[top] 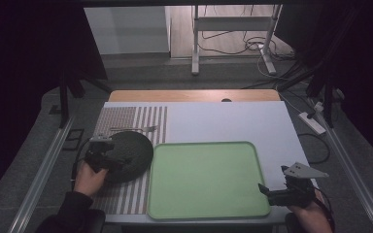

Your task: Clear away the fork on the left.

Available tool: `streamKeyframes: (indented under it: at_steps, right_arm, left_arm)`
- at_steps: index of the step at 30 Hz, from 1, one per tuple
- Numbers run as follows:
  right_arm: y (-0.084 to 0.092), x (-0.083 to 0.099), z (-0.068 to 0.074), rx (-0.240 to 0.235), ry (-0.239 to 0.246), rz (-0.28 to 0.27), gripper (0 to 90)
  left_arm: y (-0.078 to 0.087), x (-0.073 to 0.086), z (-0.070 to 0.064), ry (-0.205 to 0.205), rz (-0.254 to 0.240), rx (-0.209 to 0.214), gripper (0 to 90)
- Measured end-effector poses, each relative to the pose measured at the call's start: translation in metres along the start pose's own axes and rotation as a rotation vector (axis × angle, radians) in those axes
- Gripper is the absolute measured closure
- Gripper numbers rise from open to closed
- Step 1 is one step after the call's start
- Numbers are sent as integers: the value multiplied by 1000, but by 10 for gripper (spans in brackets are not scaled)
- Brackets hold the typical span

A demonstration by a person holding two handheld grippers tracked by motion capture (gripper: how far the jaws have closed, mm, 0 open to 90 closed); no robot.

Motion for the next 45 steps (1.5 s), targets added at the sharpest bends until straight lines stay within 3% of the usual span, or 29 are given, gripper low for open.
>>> streamKeyframes:
  at_steps: [16,23,33,45]
  right_arm:
    - [0,0,0,-1,-2,0,0]
    - [0,0,0,-4,-1,0,0]
    - [-1,0,0,-9,1,1,0]
    - [-1,0,0,-13,5,3,0]
  left_arm:
    - [-23,-27,22,11,53,-7,0]
    - [-28,-35,30,19,52,-23,0]
    - [-41,-48,42,12,86,-84,0]
    - [-50,-60,54,20,98,-97,0]
Point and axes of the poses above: each handheld gripper's, and its own axes: y roughly backward along the jaws, x roughly out of its underside, z roughly to its left, the point moved 3 cm from there along -y, roughly forward along the jaws
